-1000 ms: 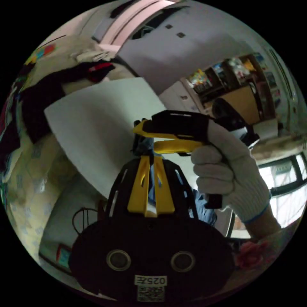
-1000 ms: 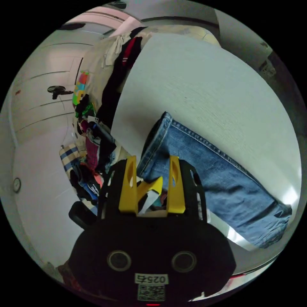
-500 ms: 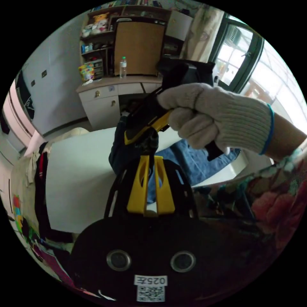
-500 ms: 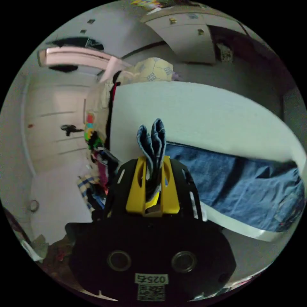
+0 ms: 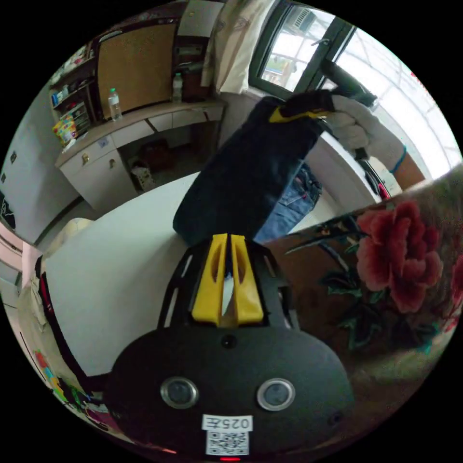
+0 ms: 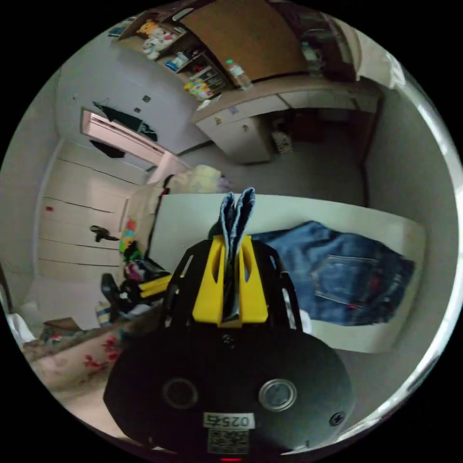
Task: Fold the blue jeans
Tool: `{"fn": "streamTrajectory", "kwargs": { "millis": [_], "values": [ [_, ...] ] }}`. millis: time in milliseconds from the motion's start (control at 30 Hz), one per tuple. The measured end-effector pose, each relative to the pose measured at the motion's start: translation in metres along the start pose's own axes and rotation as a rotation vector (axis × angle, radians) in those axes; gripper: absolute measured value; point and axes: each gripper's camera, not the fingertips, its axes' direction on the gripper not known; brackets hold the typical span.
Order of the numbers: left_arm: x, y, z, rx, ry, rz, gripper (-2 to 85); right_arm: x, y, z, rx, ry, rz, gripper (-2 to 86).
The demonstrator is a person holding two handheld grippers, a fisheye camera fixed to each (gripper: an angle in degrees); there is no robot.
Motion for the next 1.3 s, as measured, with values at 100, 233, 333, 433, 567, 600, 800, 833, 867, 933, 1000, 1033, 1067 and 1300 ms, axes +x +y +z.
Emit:
{"fn": "streamTrajectory", "kwargs": {
  "millis": [100, 233, 333, 433, 567, 600, 800, 833, 867, 933, 1000, 1033, 1067, 1300],
  "values": [
    [0.015, -0.043, 0.055, -0.02, 0.115, 0.009, -1.5, 0.057, 0.015, -0.013, -0.023, 0.151, 0.034, 4.8],
    [0.04, -0.104, 0.168, -0.132, 0.218, 0.001, -1.4, 0.139, 0.036, 0.018, -0.063, 0.238, 0.177, 4.8],
    [0.041, -0.134, 0.251, -0.264, 0.233, -0.126, -1.3, 0.174, 0.059, 0.025, -0.025, 0.225, 0.268, 4.9],
    [0.041, -0.151, 0.296, -0.307, 0.284, -0.23, -1.1, 0.182, 0.075, -0.002, 0.046, 0.077, 0.285, 5.0],
    [0.07, -0.172, 0.325, -0.307, 0.182, -0.152, -1.0, 0.174, 0.087, -0.04, 0.077, 0.101, 0.216, 5.2],
    [0.074, -0.173, 0.331, -0.315, 0.159, -0.134, -1.0, 0.176, 0.088, -0.041, 0.071, 0.101, 0.214, 5.3],
    [0.085, -0.16, 0.412, -0.439, 0.036, -0.069, -0.9, 0.233, 0.094, -0.004, -0.014, 0.068, 0.31, 7.3],
    [0.081, -0.161, 0.411, -0.463, 0.031, -0.097, -0.8, 0.239, 0.096, -0.01, -0.009, -0.005, 0.363, 8.1],
    [0.077, -0.16, 0.401, -0.451, -0.021, -0.117, -0.7, 0.237, 0.102, -0.024, 0.049, 0.018, 0.41, 8.5],
    [0.066, -0.153, 0.371, -0.375, -0.08, -0.14, -0.3, 0.221, 0.114, -0.048, 0.155, 0.116, 0.433, 9.8],
    [0.047, -0.139, 0.341, -0.328, -0.087, -0.177, 1.6, 0.197, 0.12, -0.062, 0.208, 0.096, 0.39, 11.3],
    [0.03, -0.126, 0.325, -0.322, -0.075, -0.209, 3.2, 0.18, 0.119, -0.061, 0.199, 0.021, 0.342, 12.0],
    [0.011, -0.11, 0.314, -0.337, -0.075, -0.259, 4.0, 0.162, 0.115, -0.053, 0.155, -0.071, 0.294, 12.6],
    [-0.074, -0.03, 0.32, -0.455, -0.092, -0.357, 4.8, 0.027, 0.064, 0.034, -0.08, -0.25, 0.007, 7.8]
  ]
}}
